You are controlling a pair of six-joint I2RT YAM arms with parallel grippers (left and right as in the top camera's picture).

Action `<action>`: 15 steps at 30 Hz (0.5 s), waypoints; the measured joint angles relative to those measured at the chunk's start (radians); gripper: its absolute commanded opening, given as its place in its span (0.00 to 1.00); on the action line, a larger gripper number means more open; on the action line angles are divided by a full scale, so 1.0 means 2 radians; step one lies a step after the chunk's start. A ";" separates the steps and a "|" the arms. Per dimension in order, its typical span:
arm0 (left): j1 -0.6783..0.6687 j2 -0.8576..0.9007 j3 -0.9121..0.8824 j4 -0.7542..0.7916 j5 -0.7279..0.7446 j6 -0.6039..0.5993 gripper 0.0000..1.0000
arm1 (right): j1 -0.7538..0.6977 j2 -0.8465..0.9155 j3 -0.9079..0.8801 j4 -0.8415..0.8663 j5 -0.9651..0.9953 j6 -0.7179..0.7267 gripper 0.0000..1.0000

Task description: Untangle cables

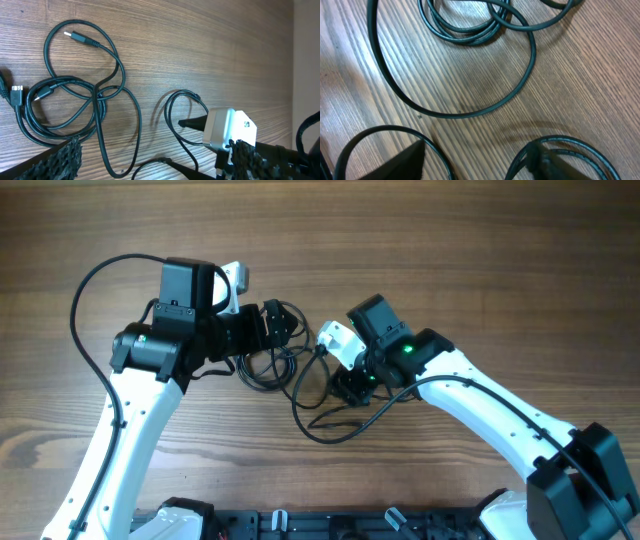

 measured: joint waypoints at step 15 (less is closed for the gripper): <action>0.000 0.004 0.000 -0.004 0.000 0.000 1.00 | 0.013 -0.004 0.035 -0.256 -0.120 0.059 0.54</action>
